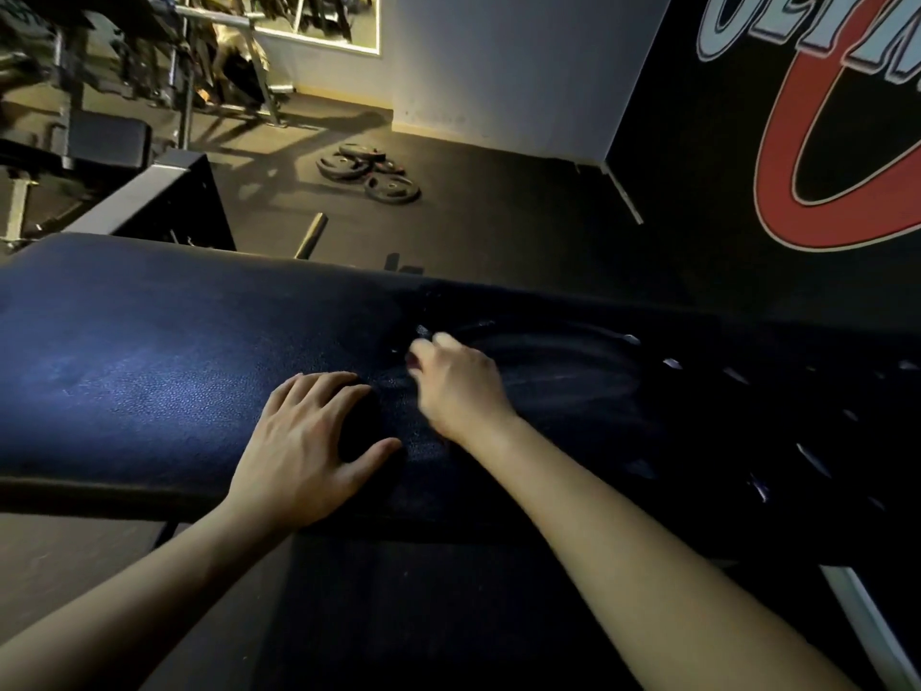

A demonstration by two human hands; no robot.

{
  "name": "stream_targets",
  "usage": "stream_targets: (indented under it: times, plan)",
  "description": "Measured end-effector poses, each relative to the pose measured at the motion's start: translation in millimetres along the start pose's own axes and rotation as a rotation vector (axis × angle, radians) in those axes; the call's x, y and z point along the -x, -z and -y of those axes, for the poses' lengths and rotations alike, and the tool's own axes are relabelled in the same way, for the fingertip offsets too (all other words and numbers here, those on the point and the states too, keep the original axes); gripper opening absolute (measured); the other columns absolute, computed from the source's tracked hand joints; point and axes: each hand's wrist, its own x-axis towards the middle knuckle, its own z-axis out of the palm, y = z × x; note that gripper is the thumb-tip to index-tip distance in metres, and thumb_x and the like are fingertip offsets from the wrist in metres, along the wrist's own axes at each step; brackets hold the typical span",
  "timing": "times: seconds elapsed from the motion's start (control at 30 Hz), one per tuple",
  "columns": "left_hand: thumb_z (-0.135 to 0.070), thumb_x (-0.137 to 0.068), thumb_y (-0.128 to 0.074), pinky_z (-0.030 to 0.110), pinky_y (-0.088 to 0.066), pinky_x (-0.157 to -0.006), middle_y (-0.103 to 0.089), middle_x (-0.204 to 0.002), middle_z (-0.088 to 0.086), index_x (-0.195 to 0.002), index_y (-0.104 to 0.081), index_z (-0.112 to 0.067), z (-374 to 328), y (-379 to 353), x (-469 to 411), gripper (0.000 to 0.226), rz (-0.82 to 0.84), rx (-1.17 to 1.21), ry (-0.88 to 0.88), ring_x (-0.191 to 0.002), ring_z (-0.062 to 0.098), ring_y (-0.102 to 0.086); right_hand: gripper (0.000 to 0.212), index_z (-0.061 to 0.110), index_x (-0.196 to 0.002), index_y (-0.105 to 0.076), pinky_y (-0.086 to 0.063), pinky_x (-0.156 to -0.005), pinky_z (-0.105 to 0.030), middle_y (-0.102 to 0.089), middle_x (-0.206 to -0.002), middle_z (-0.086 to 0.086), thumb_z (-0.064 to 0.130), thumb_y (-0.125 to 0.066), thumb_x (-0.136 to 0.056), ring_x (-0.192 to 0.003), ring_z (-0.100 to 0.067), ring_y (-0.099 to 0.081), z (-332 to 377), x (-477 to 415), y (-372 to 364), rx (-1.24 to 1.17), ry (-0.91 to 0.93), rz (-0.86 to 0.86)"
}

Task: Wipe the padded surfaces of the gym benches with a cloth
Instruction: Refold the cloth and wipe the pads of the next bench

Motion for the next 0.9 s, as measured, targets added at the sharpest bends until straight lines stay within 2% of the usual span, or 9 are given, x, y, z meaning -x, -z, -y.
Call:
stream_targets:
  times: [0.1, 0.2, 0.27, 0.37, 0.53, 0.63, 0.7, 0.8, 0.9]
  plan:
    - [-0.078, -0.086, -0.048, 0.039, -0.03, -0.116, -0.059, -0.135, -0.007, -0.129, -0.064, -0.025, -0.2, 0.0, 0.9, 0.07, -0.002, 0.012, 0.011, -0.129, 0.02, -0.051, 0.018, 0.019, -0.112, -0.065, -0.054, -0.077, -0.039, -0.066, -0.114, -0.009, 0.028, -0.057, -0.098, -0.099, -0.037, -0.066, -90.7, 24.3, 17.8, 0.077, -0.241, -0.117]
    - [-0.078, -0.085, -0.05, 0.038, -0.031, -0.116, -0.058, -0.134, -0.009, -0.127, -0.064, -0.026, -1.4, -0.5, -1.0, 0.068, -0.005, 0.024, 0.021, -0.127, 0.018, -0.051, 0.016, 0.015, -0.108, -0.067, -0.055, -0.084, -0.043, -0.068, -0.113, -0.017, 0.023, -0.06, -0.096, -0.103, -0.04, -0.066, -195.5, 21.0, 54.1, 0.165, -0.665, -0.197]
    - [-0.076, -0.085, -0.052, 0.038, -0.033, -0.115, -0.058, -0.132, -0.009, -0.126, -0.064, -0.026, -1.1, -0.9, -1.6, 0.066, -0.006, 0.022, 0.018, -0.126, 0.018, -0.051, 0.02, 0.011, -0.11, -0.07, -0.054, -0.085, -0.043, -0.068, -0.113, -0.019, 0.021, -0.064, -0.094, -0.104, -0.041, -0.067, -215.3, -2.3, 60.7, 0.156, -0.808, -0.211]
    - [-0.076, -0.085, -0.054, 0.038, -0.034, -0.114, -0.057, -0.132, -0.01, -0.125, -0.064, -0.027, 0.1, -2.2, -0.8, 0.064, -0.013, 0.027, 0.018, -0.125, 0.017, -0.051, 0.024, 0.01, -0.108, -0.072, -0.057, -0.084, -0.042, -0.071, -0.112, -0.018, 0.018, -0.069, -0.085, -0.104, -0.038, -0.069, -156.7, -53.7, 32.0, 0.074, -0.734, -0.186]
    - [-0.079, -0.085, -0.051, 0.037, -0.032, -0.115, -0.057, -0.134, -0.013, -0.127, -0.063, -0.03, 2.4, -1.6, 0.1, 0.065, -0.008, 0.023, 0.007, -0.126, 0.015, -0.051, 0.018, 0.011, -0.112, -0.063, -0.05, -0.078, -0.037, -0.063, -0.115, -0.014, 0.019, -0.061, -0.096, -0.103, -0.036, -0.065, 7.9, -69.2, -10.5, -0.066, -0.172, -0.011]
    - [-0.079, -0.086, -0.048, 0.036, -0.029, -0.116, -0.059, -0.135, -0.011, -0.129, -0.064, -0.028, -0.5, 0.6, -0.3, 0.068, -0.015, 0.021, 0.004, -0.126, 0.015, -0.052, 0.016, 0.014, -0.109, -0.063, -0.046, -0.072, -0.037, -0.062, -0.11, -0.011, 0.025, -0.054, -0.1, -0.096, -0.037, -0.065, -3.2, -20.8, -6.8, -0.052, 0.014, 0.003]
    - [-0.079, -0.085, -0.049, 0.038, -0.031, -0.116, -0.06, -0.132, -0.01, -0.126, -0.065, -0.027, -2.1, 1.3, -0.4, 0.068, -0.015, 0.014, 0.002, -0.125, 0.016, -0.053, 0.017, 0.018, -0.11, -0.064, -0.052, -0.077, -0.038, -0.065, -0.114, -0.009, 0.027, -0.056, -0.098, -0.099, -0.036, -0.066, -62.4, 2.2, 5.9, 0.027, -0.118, -0.068]
    - [-0.078, -0.083, -0.05, 0.039, -0.035, -0.11, -0.064, -0.123, -0.009, -0.117, -0.067, -0.028, -4.7, 1.8, -5.0, 0.063, -0.013, 0.001, 0.022, -0.118, 0.018, -0.057, 0.018, 0.016, -0.111, -0.064, -0.052, -0.083, -0.041, -0.065, -0.116, -0.013, 0.024, -0.058, -0.097, -0.104, -0.038, -0.065, -172.5, 12.9, 41.6, 0.16, -0.516, -0.137]
    - [-0.079, -0.082, -0.048, 0.038, -0.04, -0.102, -0.059, -0.109, -0.01, -0.113, -0.066, -0.03, -13.0, -1.8, -18.1, 0.061, -0.01, -0.049, 0.091, -0.107, 0.018, -0.057, 0.026, 0.01, -0.116, -0.067, -0.053, -0.087, -0.043, -0.065, -0.119, -0.018, 0.02, -0.064, -0.093, -0.109, -0.041, -0.065, -218.2, -17.8, 55.8, 0.206, -0.734, -0.159]
